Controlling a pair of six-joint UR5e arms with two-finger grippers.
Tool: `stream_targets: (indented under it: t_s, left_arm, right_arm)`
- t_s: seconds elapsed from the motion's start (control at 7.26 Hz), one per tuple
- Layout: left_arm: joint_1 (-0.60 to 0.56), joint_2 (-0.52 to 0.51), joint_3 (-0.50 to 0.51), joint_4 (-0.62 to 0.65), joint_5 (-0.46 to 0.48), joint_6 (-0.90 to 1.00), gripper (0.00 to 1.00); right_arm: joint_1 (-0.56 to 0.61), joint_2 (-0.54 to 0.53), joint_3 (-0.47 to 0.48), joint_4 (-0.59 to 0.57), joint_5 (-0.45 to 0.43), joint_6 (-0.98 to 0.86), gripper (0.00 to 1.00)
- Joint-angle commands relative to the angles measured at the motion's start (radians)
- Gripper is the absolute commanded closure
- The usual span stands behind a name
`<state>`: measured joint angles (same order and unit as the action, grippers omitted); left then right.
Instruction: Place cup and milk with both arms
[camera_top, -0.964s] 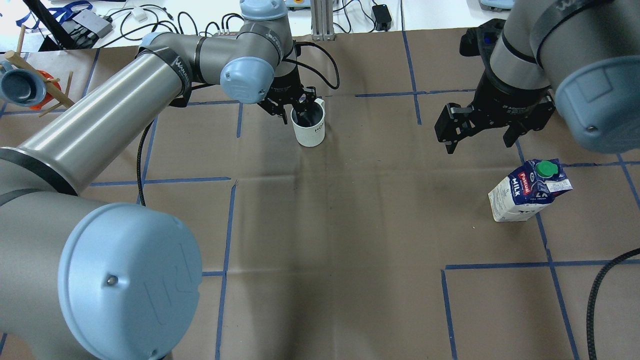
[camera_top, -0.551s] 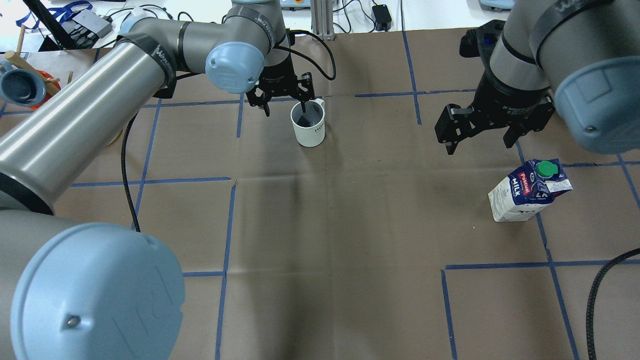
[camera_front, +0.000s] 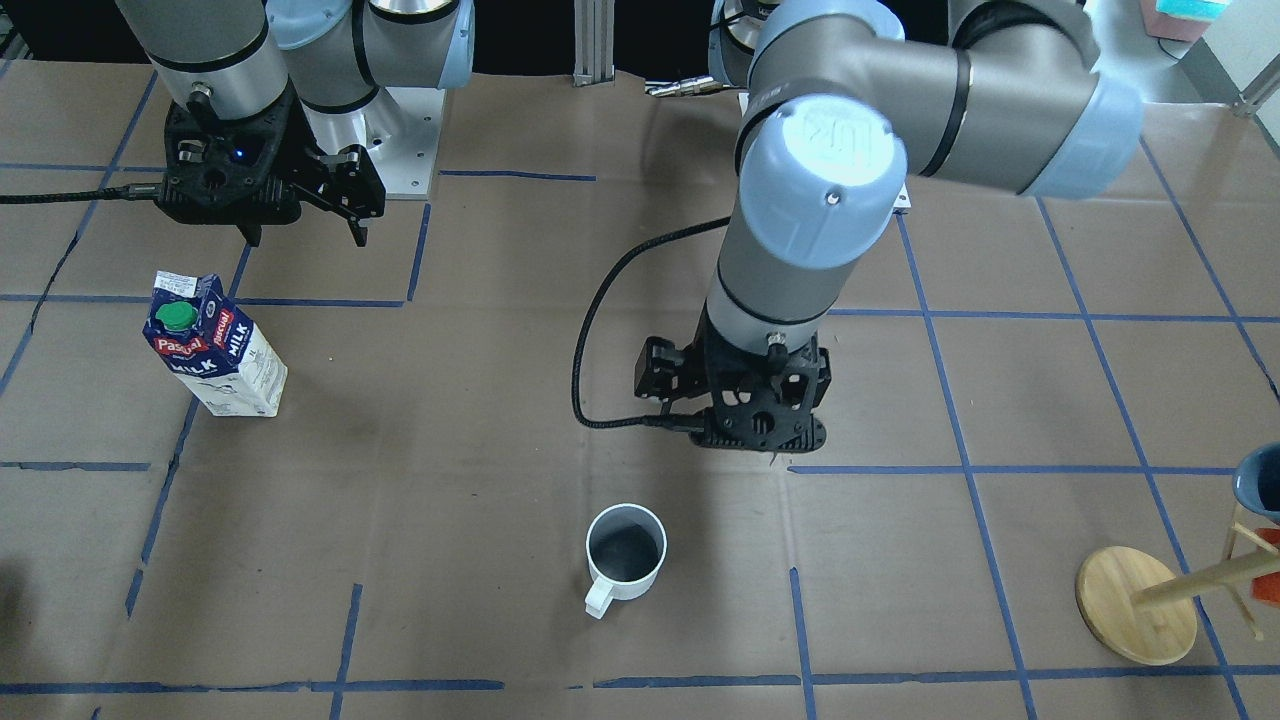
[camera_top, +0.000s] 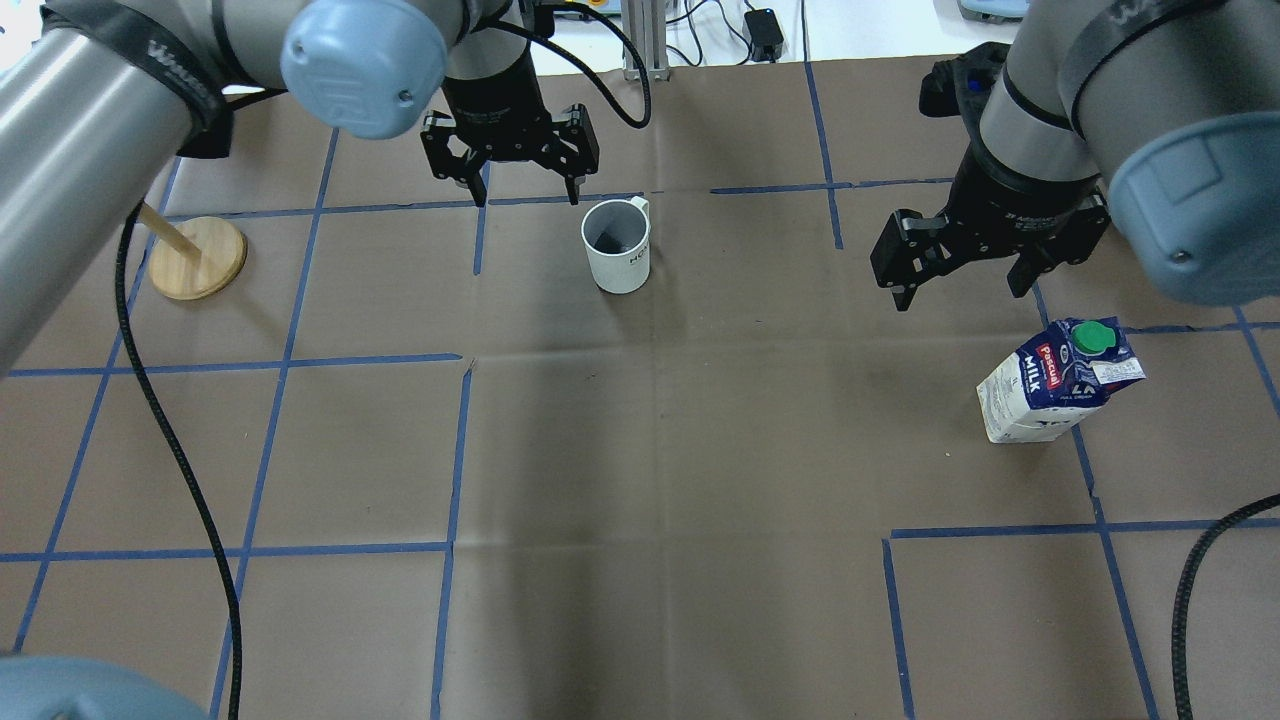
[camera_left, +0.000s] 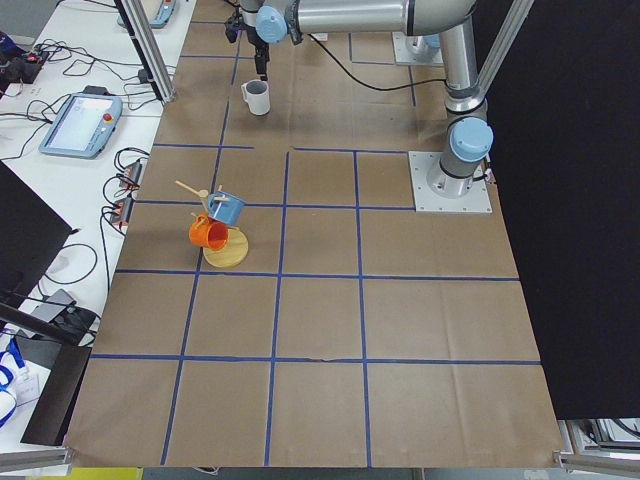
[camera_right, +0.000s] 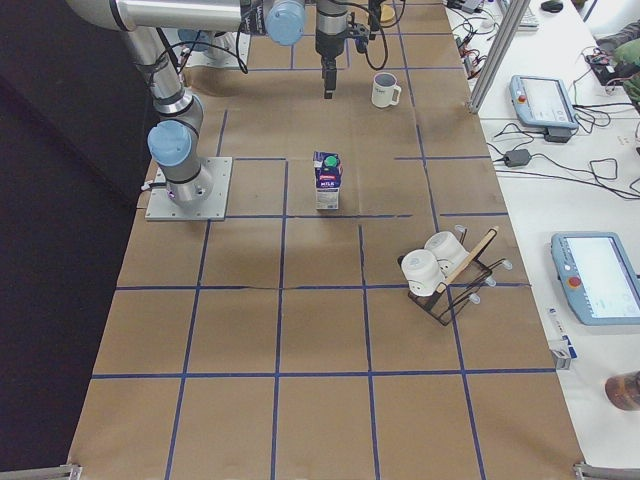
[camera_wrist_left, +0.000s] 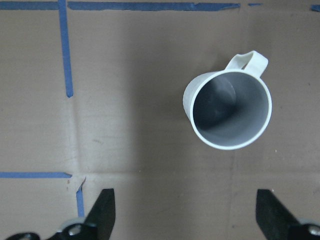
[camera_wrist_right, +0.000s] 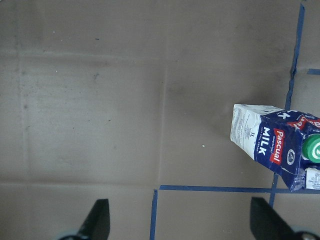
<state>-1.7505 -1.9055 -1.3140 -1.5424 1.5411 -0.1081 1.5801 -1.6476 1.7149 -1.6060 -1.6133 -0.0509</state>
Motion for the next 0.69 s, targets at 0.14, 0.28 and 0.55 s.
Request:
stream_targets:
  t_s: [0.14, 0.28, 0.55]
  left_arm:
    - [0.066, 0.269, -0.140, -0.105, 0.004, 0.154, 0.00]
    - [0.080, 0.322, -0.171, -0.108, 0.005, 0.154, 0.00]
    - [0.089, 0.408, -0.185, -0.268, 0.007, 0.144, 0.00]
  right_arm:
    - [-0.008, 0.000, -0.001, -0.008, 0.000, -0.016, 0.00]
    - [-0.046, 0.000, 0.000, 0.000, -0.002, -0.085, 0.00]
    - [-0.238, -0.017, 0.008, 0.014, -0.002, -0.284, 0.00]
